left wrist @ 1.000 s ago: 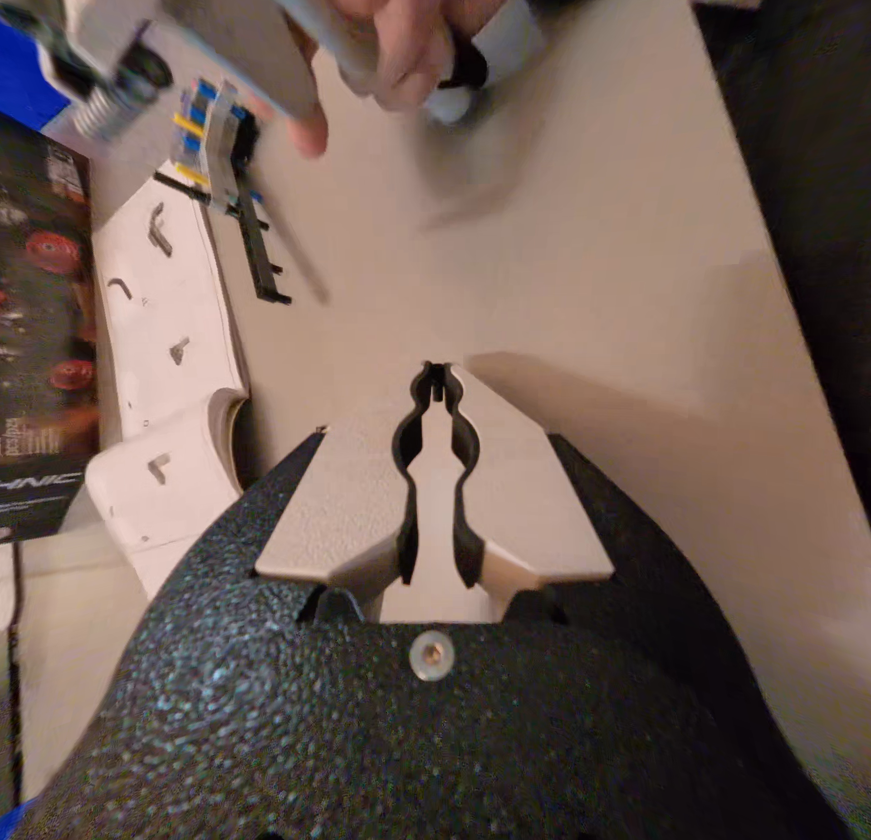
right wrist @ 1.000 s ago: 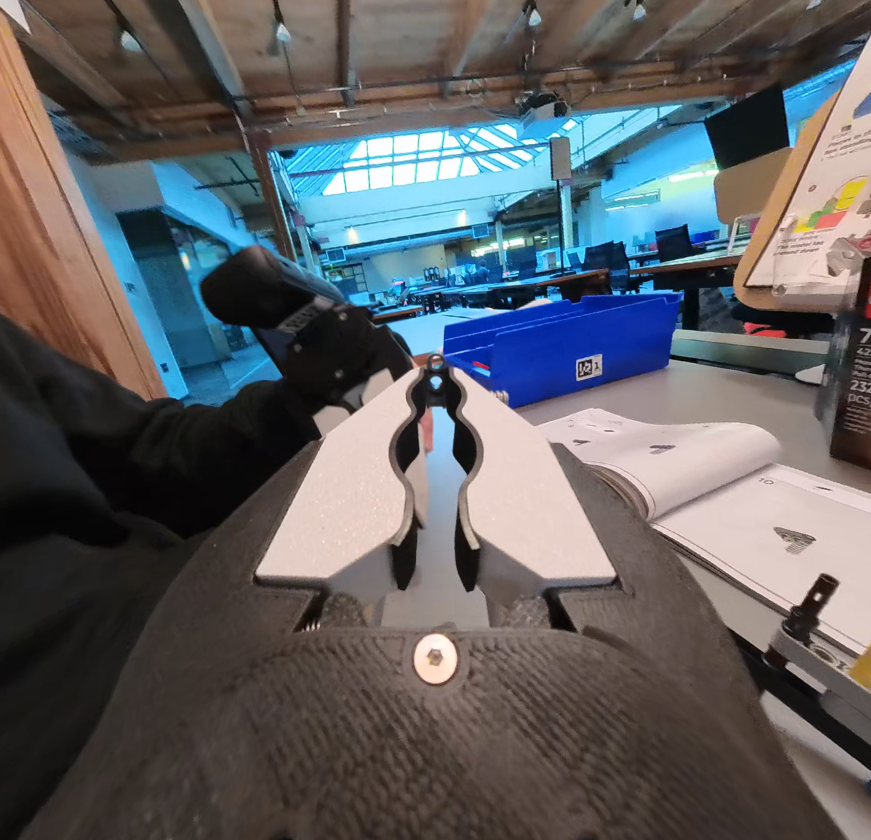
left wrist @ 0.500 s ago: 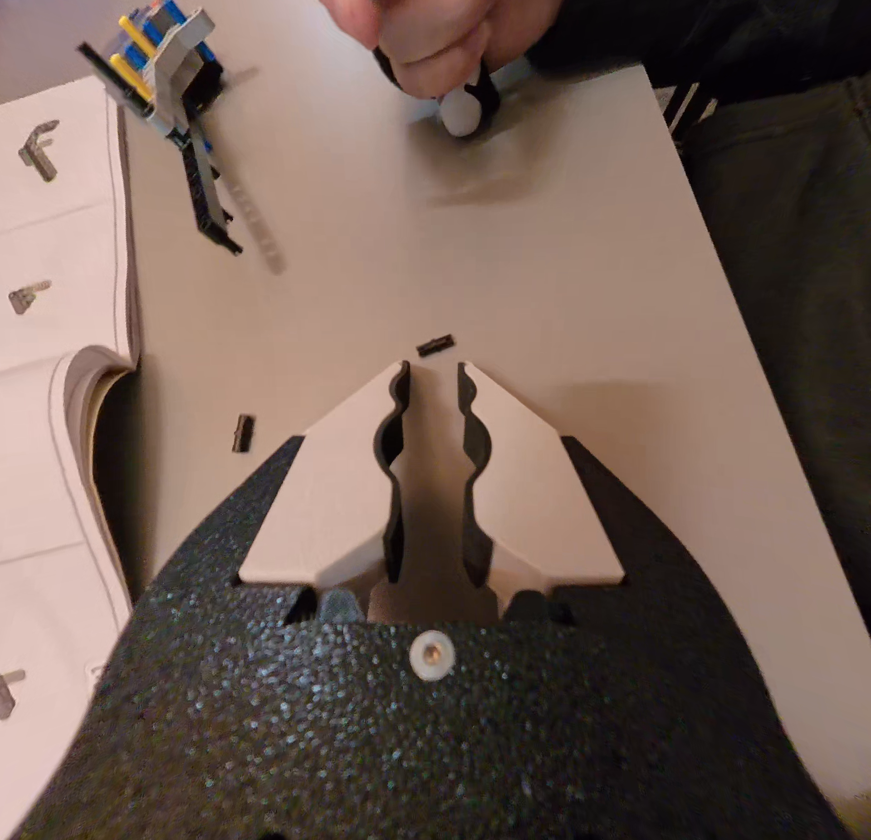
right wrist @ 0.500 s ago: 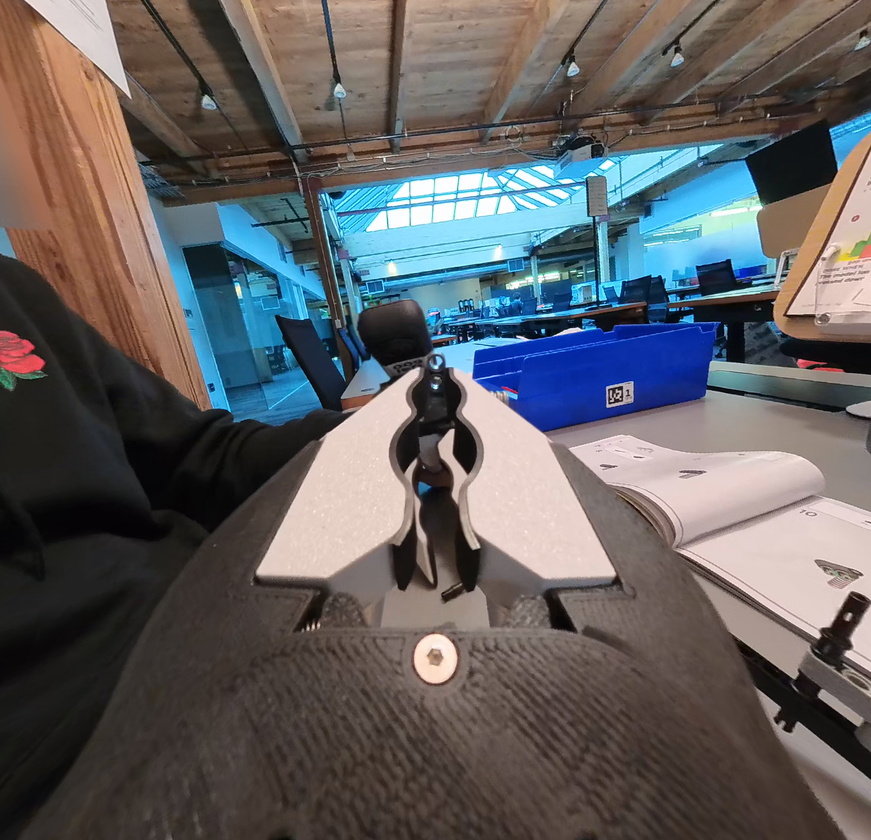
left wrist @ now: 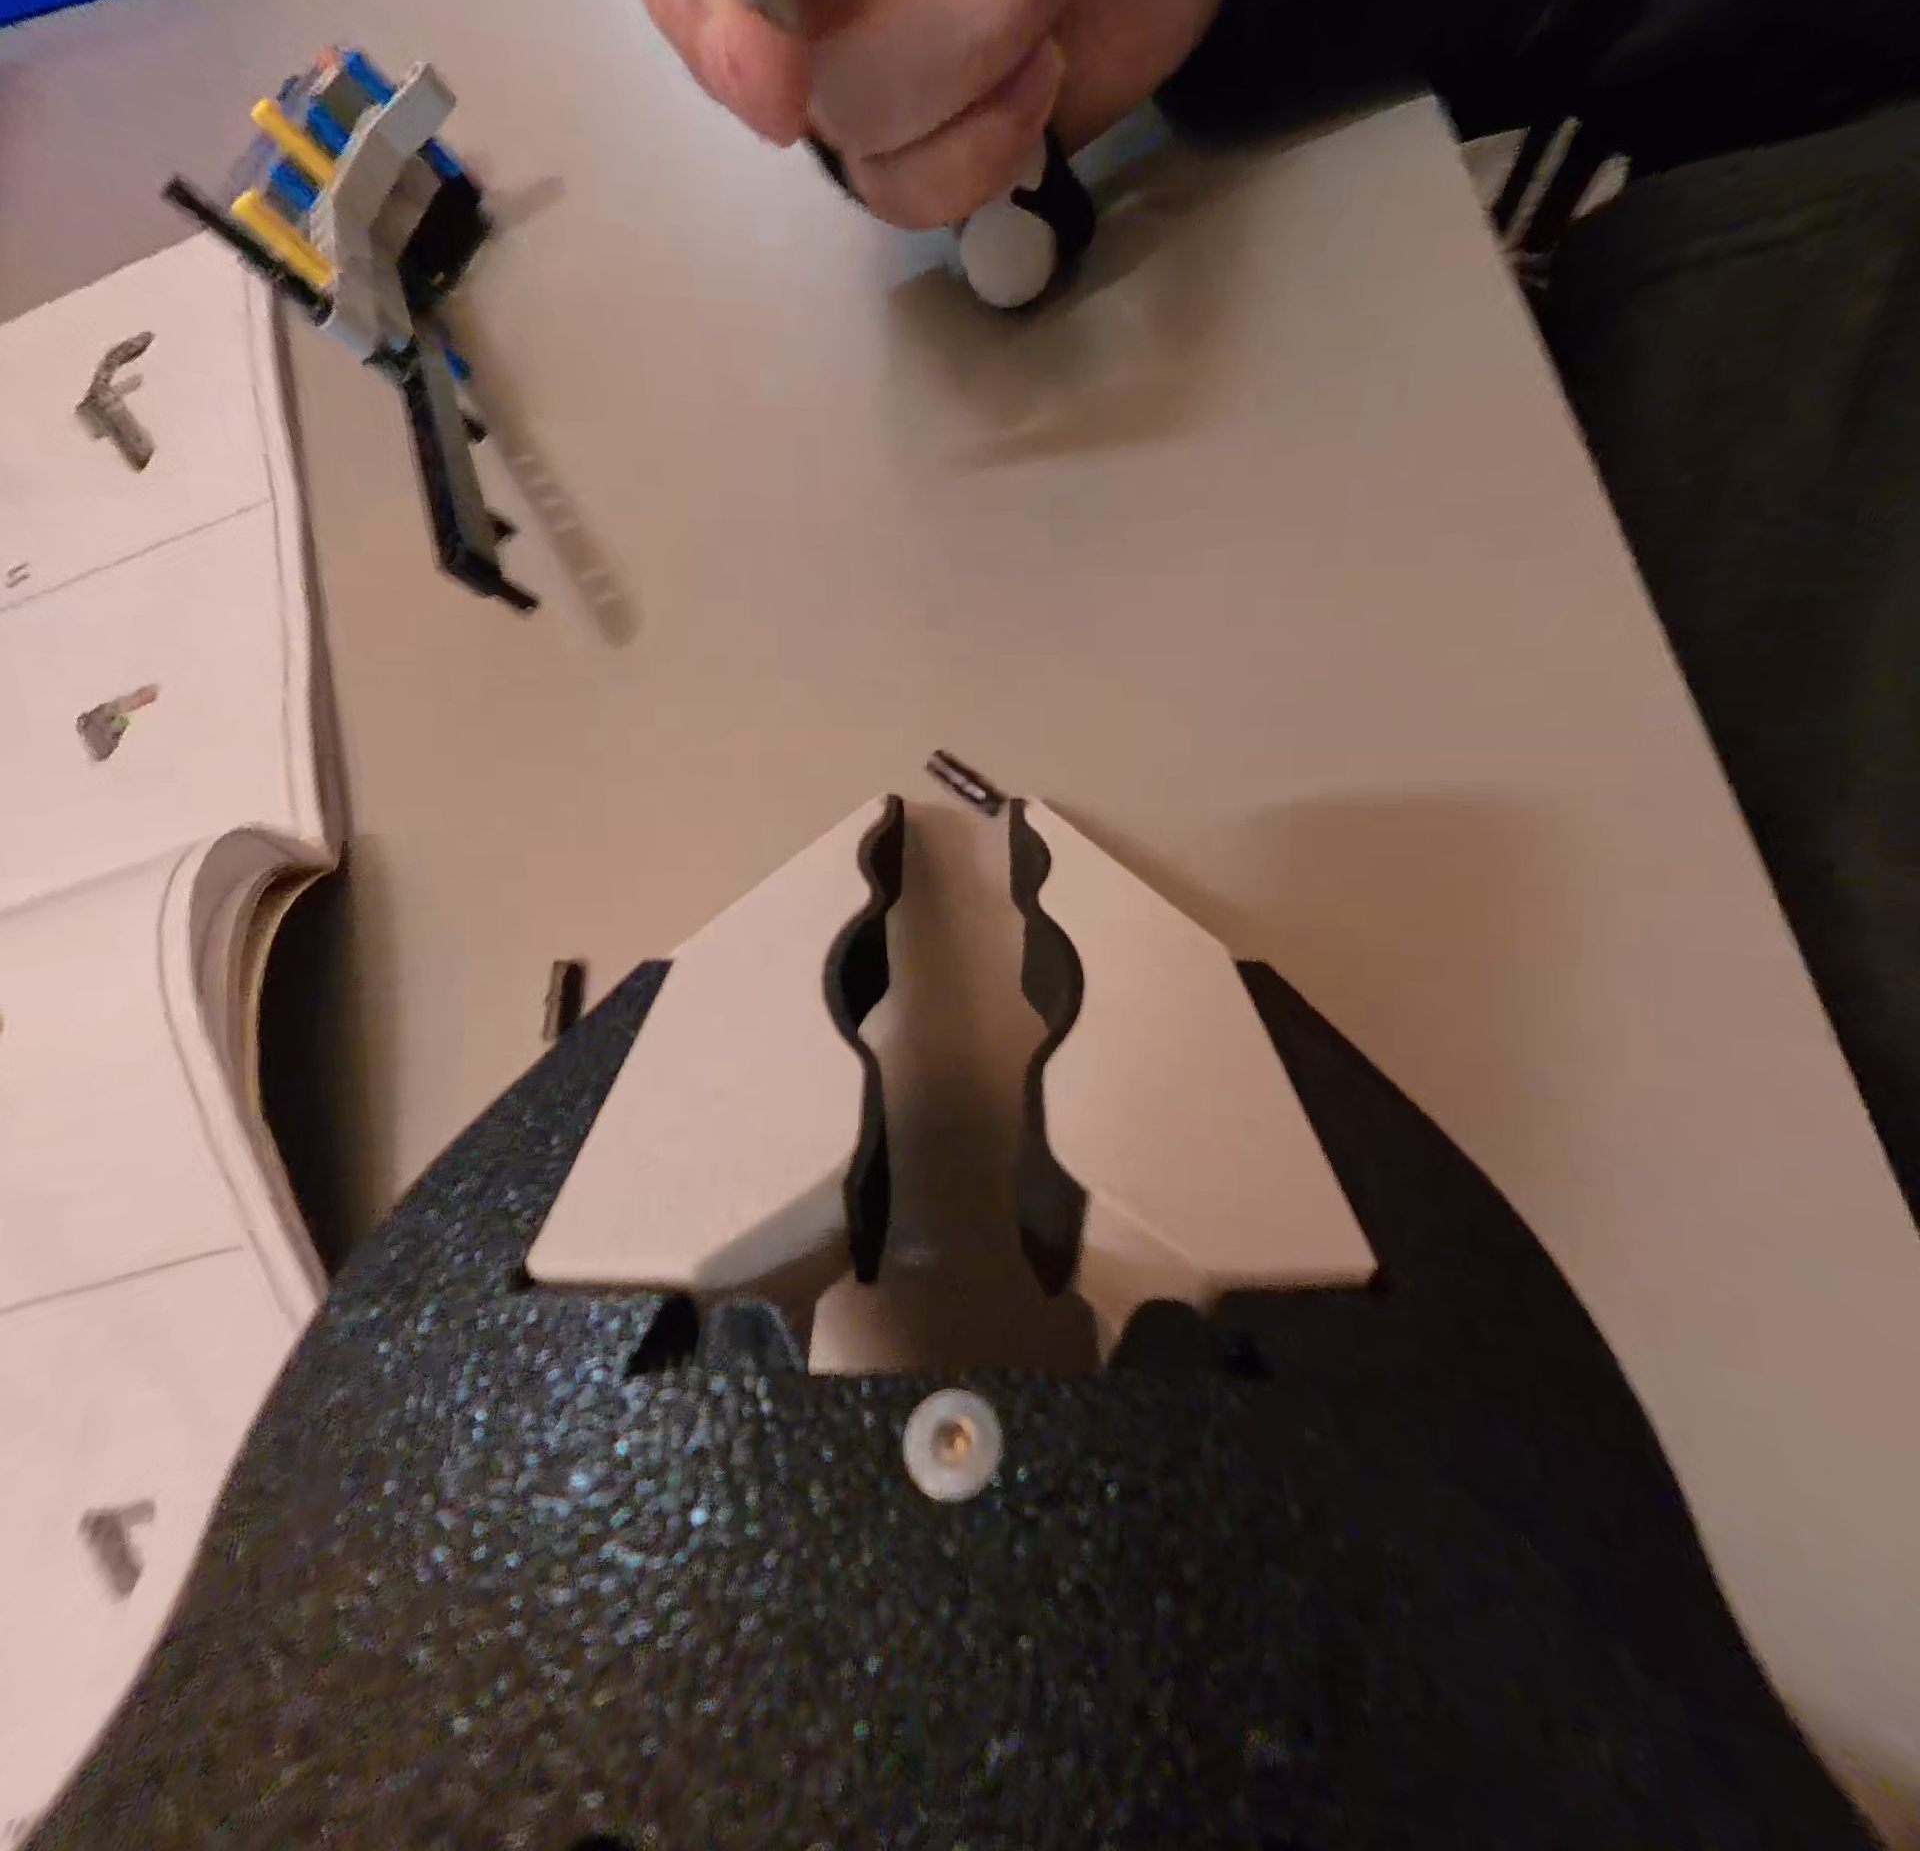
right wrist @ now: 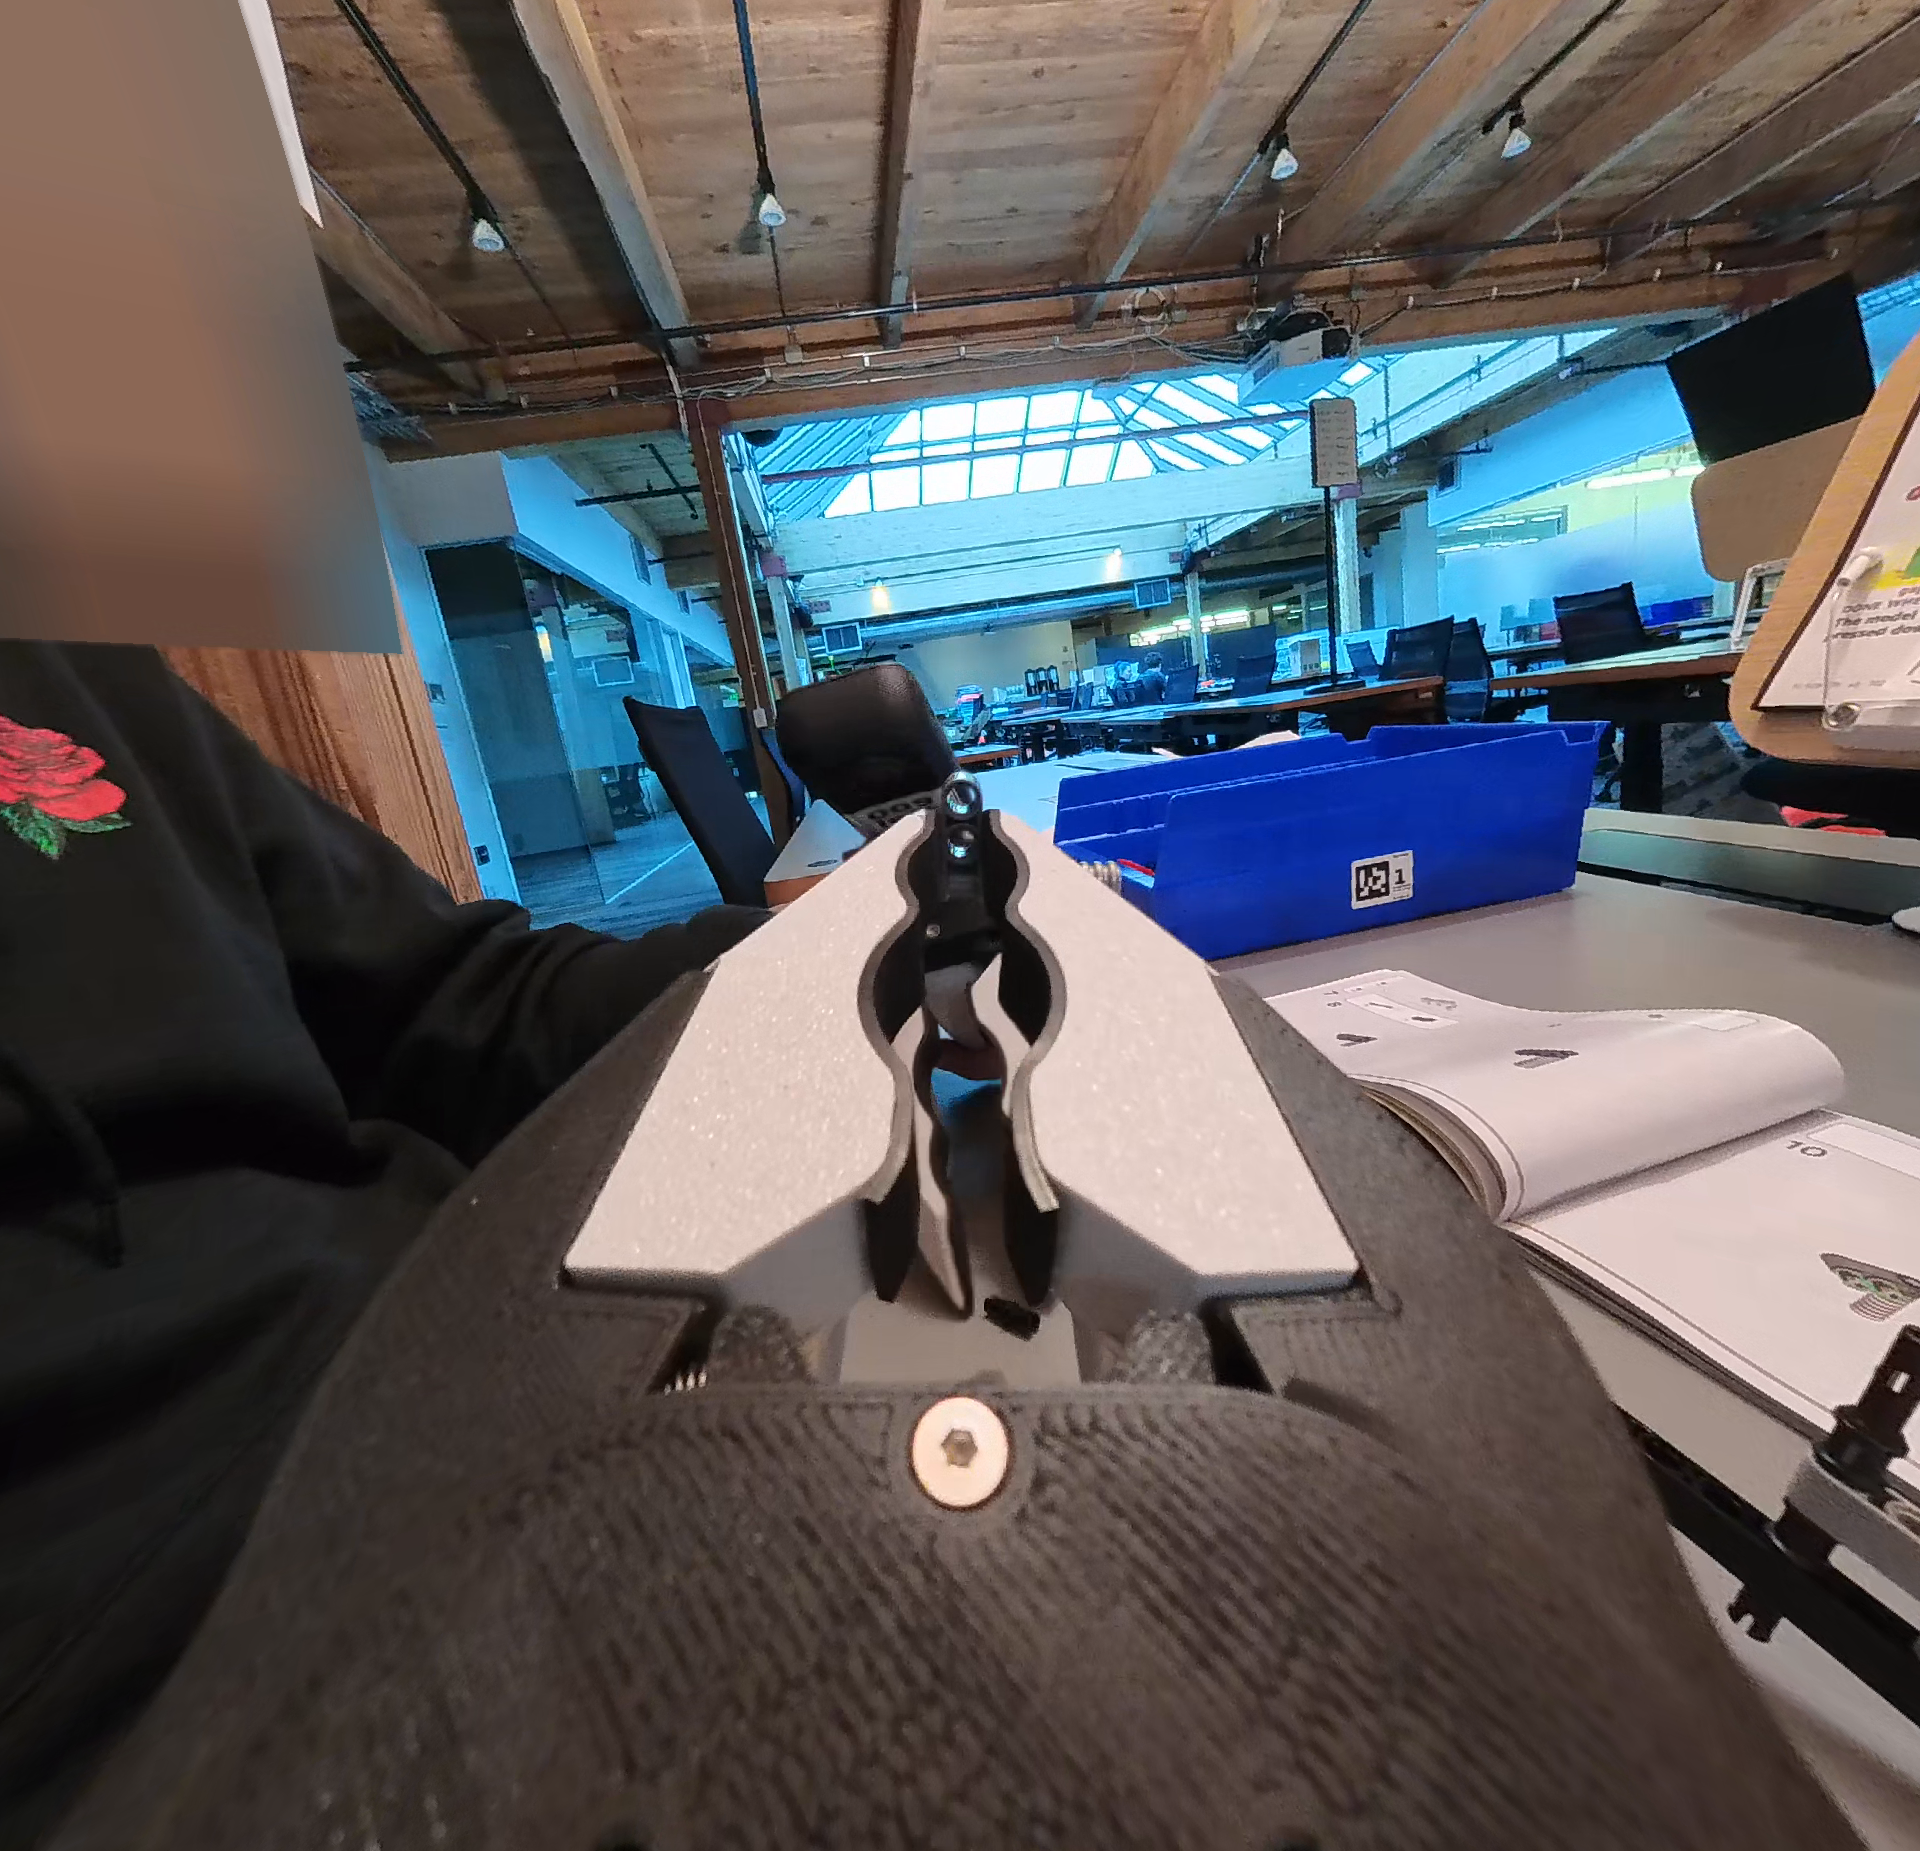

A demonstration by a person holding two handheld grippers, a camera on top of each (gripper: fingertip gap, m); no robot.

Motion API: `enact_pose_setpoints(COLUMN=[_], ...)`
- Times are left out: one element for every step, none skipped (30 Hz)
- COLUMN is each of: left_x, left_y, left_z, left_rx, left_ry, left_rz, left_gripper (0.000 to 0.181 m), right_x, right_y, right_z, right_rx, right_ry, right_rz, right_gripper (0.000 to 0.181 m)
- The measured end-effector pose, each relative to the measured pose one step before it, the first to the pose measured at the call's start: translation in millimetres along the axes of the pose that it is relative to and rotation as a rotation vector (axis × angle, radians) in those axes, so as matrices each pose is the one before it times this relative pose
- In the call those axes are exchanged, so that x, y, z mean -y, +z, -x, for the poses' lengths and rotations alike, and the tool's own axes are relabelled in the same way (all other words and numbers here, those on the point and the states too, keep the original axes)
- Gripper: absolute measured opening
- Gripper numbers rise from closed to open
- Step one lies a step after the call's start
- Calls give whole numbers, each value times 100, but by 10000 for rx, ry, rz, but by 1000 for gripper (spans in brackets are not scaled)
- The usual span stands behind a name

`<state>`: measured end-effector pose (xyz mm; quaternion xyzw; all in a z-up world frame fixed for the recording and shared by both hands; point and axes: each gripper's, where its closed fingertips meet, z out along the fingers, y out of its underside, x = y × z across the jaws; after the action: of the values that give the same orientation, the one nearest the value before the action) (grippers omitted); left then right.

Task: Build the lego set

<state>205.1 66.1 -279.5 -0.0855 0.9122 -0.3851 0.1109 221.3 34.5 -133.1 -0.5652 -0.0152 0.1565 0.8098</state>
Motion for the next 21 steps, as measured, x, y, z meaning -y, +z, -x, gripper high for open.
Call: enact_pose_setpoints(left_x=[-151, 12, 247, 296, 192, 60, -108, -177, -155, -75, -104, -213, -23, -4, -25, -6, -3, 17, 2, 5, 3], left_y=[-167, -179, -157, -97, -36, 11, 74, 126, 123, 84, 118, 130, 80, 34, 11, -4, 7, 14, 10, 14, -4], left_z=[431, 219, -30, -37, -15, -13, -72, -228, 32, 395, 165, -3, 87, 16, -91, 61, 163, 112, 51, 1, -7], left_rx=[325, 209, 87, 109, 161, 170, 99, -40, 110, 295, 77, -125, -120, -157, -174, -48, 18, -12, -36, -13, 42], left_ry=[-196, -221, -256, -302, -332, -389, -426, -272, -86, 40, 73, -103, -272, -189, -71, -46, -24, 28, 28, 111, 277], left_rz=[174, 91, -14, -2, 94, 184, 257, 234, 114, -24, -78, -44, -157, -155, -131, -112, -98, -113, -60, -9, -5], left_gripper=[18, 18, 18, 16, 15, 13, 15, 18, 18, 18, 17, 17, 16, 14, 12, 9, 6, 4, 3, 3, 3], right_x=[2, 15, 14, 18, 22, 40, 32, 14, 2, -33, -34, -22, 1, -1, 9, -1, -22, -33, -34, -30, -22], right_y=[-4, -20, -10, -19, -22, -30, -24, -12, 3, 13, 26, 16, 6, -7, -3, 5, 16, 17, 27, 20, 16], right_z=[7, 21, -16, 6, -3, 1, -29, -14, 52, 31, 31, 35, 32, 0, 13, 28, 14, 8, 9, -15, 1], right_rx=[13, 9, -15, -4, 2, 12, -13, 4, 32, 14, 9, 20, 13, -2, 4, 9, 6, 6, 5, 3, 16], right_ry=[14, -11, -12, -7, -2, 7, 18, 13, -6, -18, -20, -10, -9, -11, -7, -8, -13, -3, 3, 13, 55], right_rz=[-5, -12, -14, -14, -21, -28, -24, -15, 3, 21, 24, 14, 2, -5, -6, 4, 15, 22, 26, 22, 9], right_gripper=[5, 4, 5, 4, 4, 4, 4, 4, 4, 5, 5, 5, 4, 4, 4, 4, 4, 5, 5, 5, 5])
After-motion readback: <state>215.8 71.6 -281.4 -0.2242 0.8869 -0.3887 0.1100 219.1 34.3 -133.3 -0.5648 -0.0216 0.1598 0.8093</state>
